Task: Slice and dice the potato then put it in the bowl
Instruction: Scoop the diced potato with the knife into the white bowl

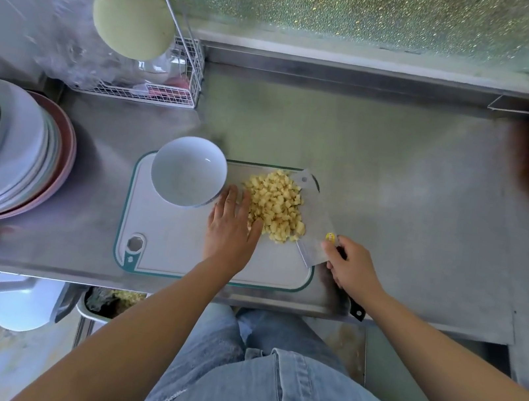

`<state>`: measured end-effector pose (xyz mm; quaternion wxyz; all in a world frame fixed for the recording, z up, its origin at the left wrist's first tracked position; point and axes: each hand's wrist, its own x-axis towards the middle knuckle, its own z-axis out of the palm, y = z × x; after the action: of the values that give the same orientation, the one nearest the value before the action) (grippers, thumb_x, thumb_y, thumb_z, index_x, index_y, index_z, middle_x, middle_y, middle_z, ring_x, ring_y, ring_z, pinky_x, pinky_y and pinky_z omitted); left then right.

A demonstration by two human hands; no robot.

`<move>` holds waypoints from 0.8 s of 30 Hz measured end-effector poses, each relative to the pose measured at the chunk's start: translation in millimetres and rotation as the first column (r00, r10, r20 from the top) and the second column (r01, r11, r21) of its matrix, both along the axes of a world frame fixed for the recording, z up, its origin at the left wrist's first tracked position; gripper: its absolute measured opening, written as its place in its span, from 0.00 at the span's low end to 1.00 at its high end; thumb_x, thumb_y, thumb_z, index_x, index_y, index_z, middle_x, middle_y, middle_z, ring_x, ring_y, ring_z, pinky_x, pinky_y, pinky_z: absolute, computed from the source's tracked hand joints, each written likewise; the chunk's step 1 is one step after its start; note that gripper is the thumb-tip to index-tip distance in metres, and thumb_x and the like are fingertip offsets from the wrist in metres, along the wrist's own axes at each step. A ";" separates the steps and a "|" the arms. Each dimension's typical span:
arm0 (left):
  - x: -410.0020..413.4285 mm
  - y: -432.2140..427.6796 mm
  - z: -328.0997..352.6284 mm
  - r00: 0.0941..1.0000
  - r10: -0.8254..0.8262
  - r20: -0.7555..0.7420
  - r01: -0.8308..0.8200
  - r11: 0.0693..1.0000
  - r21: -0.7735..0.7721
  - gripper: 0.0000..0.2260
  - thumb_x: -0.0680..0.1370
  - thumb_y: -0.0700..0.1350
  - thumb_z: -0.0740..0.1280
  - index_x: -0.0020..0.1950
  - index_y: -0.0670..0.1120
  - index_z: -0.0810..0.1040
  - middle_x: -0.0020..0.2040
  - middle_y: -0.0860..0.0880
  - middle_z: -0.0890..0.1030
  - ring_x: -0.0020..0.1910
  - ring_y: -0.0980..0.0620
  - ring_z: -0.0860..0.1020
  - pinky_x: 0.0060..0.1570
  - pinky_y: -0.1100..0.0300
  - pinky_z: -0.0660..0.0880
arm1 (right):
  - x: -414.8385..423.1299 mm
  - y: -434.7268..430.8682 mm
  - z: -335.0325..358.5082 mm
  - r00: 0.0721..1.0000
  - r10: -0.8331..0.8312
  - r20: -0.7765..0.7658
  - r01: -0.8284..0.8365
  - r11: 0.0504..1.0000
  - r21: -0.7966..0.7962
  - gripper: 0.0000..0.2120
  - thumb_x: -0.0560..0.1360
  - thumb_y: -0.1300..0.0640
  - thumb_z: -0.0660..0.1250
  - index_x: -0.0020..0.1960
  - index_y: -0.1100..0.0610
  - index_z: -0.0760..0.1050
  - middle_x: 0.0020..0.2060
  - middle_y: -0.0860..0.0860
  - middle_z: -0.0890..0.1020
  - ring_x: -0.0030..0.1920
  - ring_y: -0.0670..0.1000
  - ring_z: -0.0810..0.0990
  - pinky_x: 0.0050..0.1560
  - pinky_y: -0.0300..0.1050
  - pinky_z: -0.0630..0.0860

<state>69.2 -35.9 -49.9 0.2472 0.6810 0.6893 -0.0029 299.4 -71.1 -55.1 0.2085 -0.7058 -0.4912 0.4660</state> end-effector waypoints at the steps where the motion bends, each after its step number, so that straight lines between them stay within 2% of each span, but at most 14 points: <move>1: 0.1 -0.3 0.4 1.000 0.000 -0.005 0.000 1.000 -0.003 0.29 0.82 0.57 0.51 0.80 0.47 0.47 0.80 0.45 0.48 0.78 0.46 0.47 0.75 0.51 0.47 | -0.5 -1.8 0.5 1.000 0.021 -0.006 -0.021 1.000 -0.005 0.18 0.79 0.54 0.62 0.36 0.64 0.68 0.25 0.51 0.75 0.22 0.44 0.69 0.30 0.43 0.66; 7: -0.9 0.1 2.0 1.000 0.002 0.003 -0.002 1.000 -0.013 0.29 0.83 0.56 0.52 0.80 0.47 0.47 0.80 0.46 0.47 0.78 0.47 0.46 0.75 0.51 0.46 | -12.4 1.9 6.5 0.997 0.022 -0.079 -0.024 0.999 -0.024 0.18 0.79 0.55 0.62 0.37 0.67 0.67 0.25 0.52 0.75 0.20 0.47 0.69 0.24 0.38 0.66; 11: -2.5 0.3 2.5 0.999 0.000 0.037 0.001 1.000 -0.012 0.28 0.83 0.56 0.51 0.80 0.47 0.48 0.80 0.45 0.48 0.78 0.46 0.47 0.75 0.51 0.46 | -5.4 2.9 12.6 0.986 0.022 -0.167 -0.038 0.995 -0.094 0.16 0.79 0.55 0.62 0.36 0.63 0.68 0.26 0.54 0.73 0.20 0.49 0.67 0.22 0.40 0.65; 14: -4.3 0.7 4.7 0.998 0.005 0.064 -0.006 1.000 0.021 0.26 0.84 0.53 0.50 0.79 0.42 0.51 0.79 0.44 0.51 0.78 0.46 0.48 0.75 0.53 0.48 | 5.3 0.0 16.9 0.980 -0.001 -0.199 -0.028 0.990 -0.141 0.16 0.79 0.54 0.62 0.35 0.60 0.68 0.25 0.52 0.73 0.21 0.51 0.66 0.22 0.41 0.64; 17: -4.1 -1.1 10.3 0.997 -0.038 0.062 0.032 0.995 0.094 0.24 0.84 0.49 0.51 0.78 0.41 0.56 0.78 0.43 0.56 0.77 0.45 0.53 0.74 0.54 0.53 | 15.4 -0.9 25.3 0.983 -0.005 -0.183 -0.024 0.987 -0.158 0.17 0.79 0.53 0.63 0.35 0.60 0.68 0.26 0.52 0.73 0.22 0.51 0.67 0.22 0.41 0.64; 19: -4.2 -2.1 15.0 0.994 -0.055 0.091 0.040 0.987 0.154 0.21 0.84 0.48 0.53 0.75 0.42 0.63 0.76 0.44 0.62 0.74 0.45 0.59 0.71 0.54 0.60 | 20.2 -0.6 33.2 0.985 -0.002 -0.175 -0.026 0.987 -0.161 0.16 0.79 0.53 0.63 0.35 0.59 0.67 0.26 0.52 0.73 0.23 0.51 0.67 0.22 0.40 0.64; 22: -6.8 -0.7 20.9 0.990 -0.085 0.108 0.057 0.968 0.244 0.14 0.82 0.45 0.59 0.65 0.43 0.75 0.67 0.45 0.73 0.66 0.46 0.69 0.65 0.54 0.68 | 23.9 -0.2 46.2 0.985 0.014 -0.171 -0.042 0.986 -0.160 0.16 0.79 0.54 0.62 0.35 0.59 0.67 0.27 0.52 0.73 0.23 0.50 0.67 0.21 0.39 0.63; 24: -10.0 0.4 25.9 0.988 -0.080 0.135 0.037 0.954 0.297 0.09 0.80 0.42 0.63 0.57 0.42 0.80 0.59 0.44 0.77 0.59 0.44 0.73 0.58 0.53 0.72 | 22.7 0.4 54.4 0.984 0.044 -0.175 -0.071 0.985 -0.156 0.16 0.80 0.53 0.62 0.35 0.59 0.67 0.27 0.53 0.73 0.22 0.49 0.66 0.21 0.38 0.63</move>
<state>59.2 -35.5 -24.0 0.1927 0.7288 0.6416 0.1416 322.1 -70.6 -0.7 0.1782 -0.6633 -0.4523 0.5689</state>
